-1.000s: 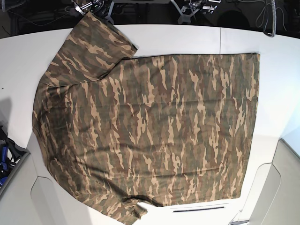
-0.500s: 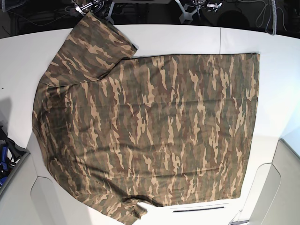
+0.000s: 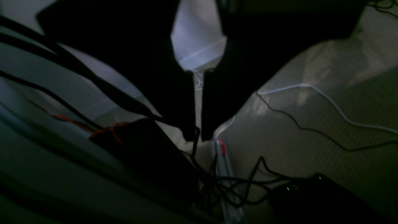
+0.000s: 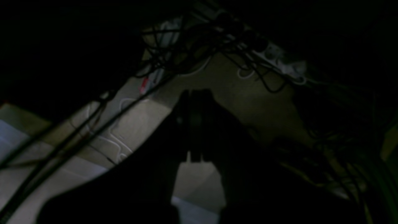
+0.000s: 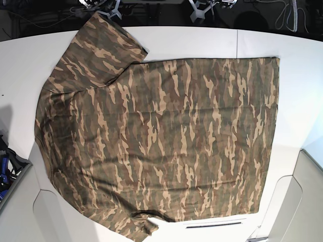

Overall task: Fold the T-shirt properly
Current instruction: 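Move both grippers toward the shoulder corners of the camouflage T-shirt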

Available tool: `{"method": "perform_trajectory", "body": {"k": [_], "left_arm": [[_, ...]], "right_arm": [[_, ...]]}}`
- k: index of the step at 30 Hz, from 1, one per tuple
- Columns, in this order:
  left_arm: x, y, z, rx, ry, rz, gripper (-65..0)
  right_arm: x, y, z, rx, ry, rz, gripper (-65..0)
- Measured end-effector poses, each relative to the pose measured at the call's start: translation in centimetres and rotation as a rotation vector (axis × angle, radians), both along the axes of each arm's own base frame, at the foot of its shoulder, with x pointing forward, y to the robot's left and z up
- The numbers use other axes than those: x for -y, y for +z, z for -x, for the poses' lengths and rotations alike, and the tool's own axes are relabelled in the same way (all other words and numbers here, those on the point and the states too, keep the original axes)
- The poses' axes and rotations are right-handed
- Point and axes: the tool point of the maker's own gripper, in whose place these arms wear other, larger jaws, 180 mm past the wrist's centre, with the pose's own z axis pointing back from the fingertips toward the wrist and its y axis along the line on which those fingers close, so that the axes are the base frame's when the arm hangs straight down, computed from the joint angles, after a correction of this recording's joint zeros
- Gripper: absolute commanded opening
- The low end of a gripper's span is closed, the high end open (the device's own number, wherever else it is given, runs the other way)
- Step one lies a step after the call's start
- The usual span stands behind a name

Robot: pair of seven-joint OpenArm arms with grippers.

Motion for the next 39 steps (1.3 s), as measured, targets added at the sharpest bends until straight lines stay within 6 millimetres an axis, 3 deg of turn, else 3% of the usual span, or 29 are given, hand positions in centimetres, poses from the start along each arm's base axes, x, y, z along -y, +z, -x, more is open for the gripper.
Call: {"method": "perform_trajectory", "body": {"k": [4, 13, 22, 30, 35, 39], "left_arm": [[-0.1, 0.5, 0.4, 0.024, 0.001, 0.007, -60.7], [-2.3, 3.8, 0.5, 0.108, 0.15, 0.093, -60.7], [-6.9, 7.0, 1.0, 0.098, 0.341, 0.05, -60.7], [-10.1, 11.0, 1.2, 0.16, 0.43, 0.015, -60.6], [-12.0, 13.4, -0.2, 0.216, 0.513, 0.019, -60.2], [-14.6, 15.0, -1.0, 0.244, 0.585, -0.001, -60.2]], "right_arm": [[1.0, 0.9, -0.1, 0.037, -0.061, -0.017, -65.0], [4.5, 3.5, 2.8, 0.081, -0.015, -0.002, -65.0], [6.5, 8.1, 5.5, 0.115, 0.077, -0.013, -65.0], [5.1, 13.4, 6.3, 0.169, 0.132, -0.104, -65.0], [3.0, 16.7, 5.5, 0.193, 0.171, -0.146, -65.0], [0.9, 19.2, 3.5, 0.234, 0.186, -0.179, -65.0]]}}
